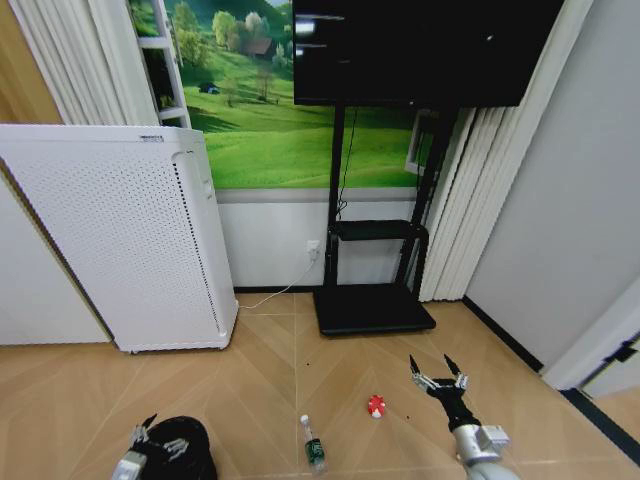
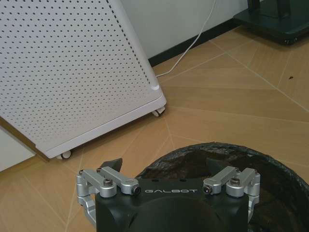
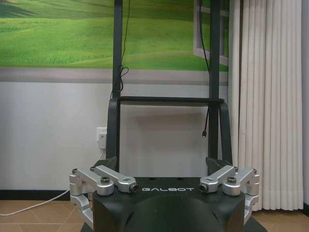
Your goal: Pick up the trash bin and place the garbage on the floor into it.
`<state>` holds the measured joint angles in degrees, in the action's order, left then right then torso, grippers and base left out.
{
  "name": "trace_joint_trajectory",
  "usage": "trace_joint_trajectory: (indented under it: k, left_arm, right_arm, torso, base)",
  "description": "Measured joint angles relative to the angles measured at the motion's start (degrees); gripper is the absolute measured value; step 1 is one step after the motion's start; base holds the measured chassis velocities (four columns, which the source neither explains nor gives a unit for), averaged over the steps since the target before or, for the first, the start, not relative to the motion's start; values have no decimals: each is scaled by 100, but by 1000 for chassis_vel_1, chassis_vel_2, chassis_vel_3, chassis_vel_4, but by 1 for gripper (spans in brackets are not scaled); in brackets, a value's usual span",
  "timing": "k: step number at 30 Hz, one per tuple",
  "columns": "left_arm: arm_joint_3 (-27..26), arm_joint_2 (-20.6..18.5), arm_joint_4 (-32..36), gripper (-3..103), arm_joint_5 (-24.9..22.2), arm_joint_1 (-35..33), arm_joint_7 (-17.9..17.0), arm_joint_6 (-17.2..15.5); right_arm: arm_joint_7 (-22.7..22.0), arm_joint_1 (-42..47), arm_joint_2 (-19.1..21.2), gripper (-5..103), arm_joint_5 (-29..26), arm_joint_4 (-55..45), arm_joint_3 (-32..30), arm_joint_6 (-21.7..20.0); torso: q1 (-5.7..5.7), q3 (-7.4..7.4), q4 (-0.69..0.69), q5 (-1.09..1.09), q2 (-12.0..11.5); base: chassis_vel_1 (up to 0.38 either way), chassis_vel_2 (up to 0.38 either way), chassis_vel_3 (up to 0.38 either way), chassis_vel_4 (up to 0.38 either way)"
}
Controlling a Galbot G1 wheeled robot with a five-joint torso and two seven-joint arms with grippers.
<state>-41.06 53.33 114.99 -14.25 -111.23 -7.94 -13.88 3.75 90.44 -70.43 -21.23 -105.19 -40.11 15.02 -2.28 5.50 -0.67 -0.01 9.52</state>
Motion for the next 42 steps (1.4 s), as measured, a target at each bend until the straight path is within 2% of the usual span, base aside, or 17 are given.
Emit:
trace_joint_trajectory:
  k: [2, 3, 4, 9, 14, 24, 27, 28, 36, 40, 42]
  left_arm:
    - [-135, -3, 113, 98, 2, -204, -94, 4]
    - [-260, -21, 194, 98, -2, -330, -190, 17]
    - [-333, -75, 209, 98, -27, -340, -259, 18]
    - [-477, -250, 110, 98, -148, -213, -384, 1]
    - [-594, -204, -480, 98, -212, 36, -426, 89]
    - [-744, -57, -1262, 98, -228, 294, -496, 160]
    - [-689, -11, -1293, 98, -302, 314, -506, 148]
    - [-653, 15, -1268, 95, -362, 314, -507, 117]
    - [-513, 106, -1056, 98, -718, 205, -496, 17]
    - [-574, 147, -876, 98, -643, 111, -438, 57]
    - [-678, 147, -718, 98, -455, 39, -385, 142]
  right_arm:
    - [0, -4, 10, 100, -9, 3, 6, -1]
    - [0, -7, 15, 100, -22, 7, -1, -1]
    - [3, 26, 4, 100, -33, 7, -59, 0]
    - [44, 148, -59, 100, -69, -5, -244, 29]
    - [64, 139, -61, 100, -100, 1, -263, 44]
    - [64, 58, -29, 100, -146, 21, -238, 27]
    - [63, 36, -48, 100, -131, 23, -193, 19]
    - [61, 21, -56, 100, -122, 23, -175, 12]
    - [51, -11, -49, 100, -114, 42, -159, -3]
    - [51, -4, -35, 100, -119, 64, -175, -3]
    - [51, -3, -32, 100, -120, 87, -179, -3]
  torso:
    - [0, 0, -1, 0, 1]
    - [0, 1, 3, 6, 1]
    - [0, 0, 4, 1, 1]
    - [0, 1, -6, 3, 1]
    - [0, 1, 3, 0, 1]
    - [-1, 1, 0, 1, 1]
    - [-1, 1, 0, 2, 1]
    - [-1, 1, 0, 2, 1]
    - [-1, 1, 0, 2, 1]
    - [-1, 2, 1, -1, 1]
    - [-1, 2, 0, 2, 1]
  base:
    - [0, 0, 0, 0]
    - [0, 0, 0, 0]
    - [0, 0, 0, 0]
    - [0, 0, 0, 0]
    - [0, 0, 0, 0]
    - [0, 0, 0, 0]
    - [0, 0, 0, 0]
    - [0, 0, 0, 0]
    - [0, 0, 0, 0]
    - [0, 0, 0, 0]
    - [0, 0, 0, 0]
